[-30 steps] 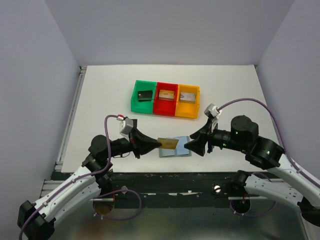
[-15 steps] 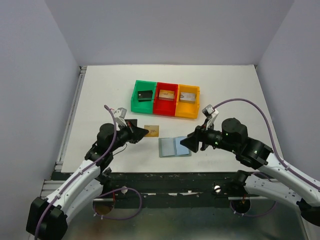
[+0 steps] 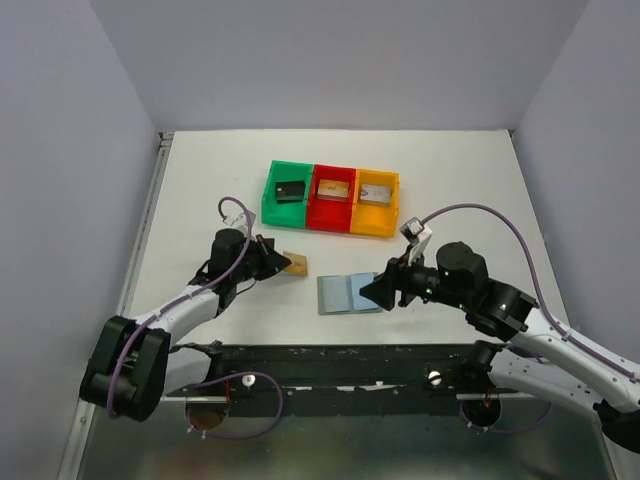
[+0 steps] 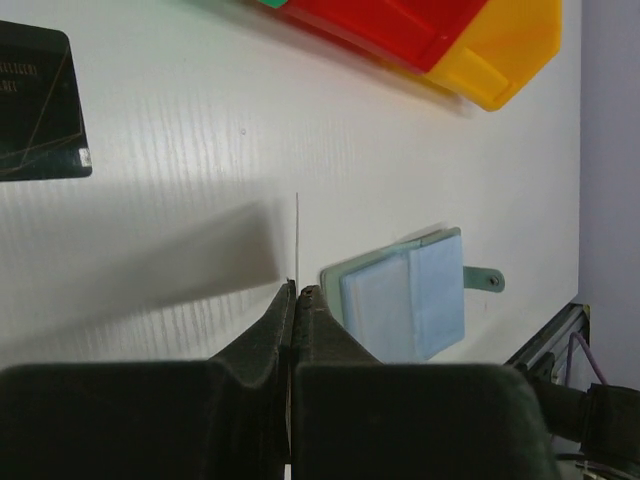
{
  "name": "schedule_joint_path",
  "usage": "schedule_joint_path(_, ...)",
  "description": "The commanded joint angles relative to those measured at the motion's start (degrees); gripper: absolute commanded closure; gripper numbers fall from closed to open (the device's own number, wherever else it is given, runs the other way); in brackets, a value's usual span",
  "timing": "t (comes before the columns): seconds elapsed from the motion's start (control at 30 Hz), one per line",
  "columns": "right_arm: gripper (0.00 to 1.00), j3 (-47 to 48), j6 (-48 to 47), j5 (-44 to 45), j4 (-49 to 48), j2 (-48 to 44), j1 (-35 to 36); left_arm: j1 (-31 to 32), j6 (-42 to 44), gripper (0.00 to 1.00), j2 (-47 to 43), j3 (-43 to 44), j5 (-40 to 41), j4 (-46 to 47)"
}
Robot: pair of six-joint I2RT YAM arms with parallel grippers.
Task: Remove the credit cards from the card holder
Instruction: Place the credit card at the center of the board.
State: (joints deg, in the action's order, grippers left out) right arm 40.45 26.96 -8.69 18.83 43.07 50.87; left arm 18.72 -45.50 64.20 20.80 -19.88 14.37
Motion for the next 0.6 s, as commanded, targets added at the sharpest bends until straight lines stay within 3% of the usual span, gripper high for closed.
schedule_joint_path(0.0, 0.36, -1.7, -0.8, -0.5, -1.5, -1.5, -0.2, -1.8, -0.6, 1.00, 6.6, 2.6, -2.0, 9.9)
schedule_joint_path(0.23, 0.36, -2.9, -0.9, -1.0, -1.8, -1.9, -0.1, -2.9, -1.4, 1.00, 15.4, 7.8, -6.5, 14.3)
schedule_joint_path(0.57, 0.35, -3.9, -1.8, -1.2, -1.8, -2.4, -0.2, -4.3, -4.1, 1.00, 25.3, 8.0, -11.4, 21.8)
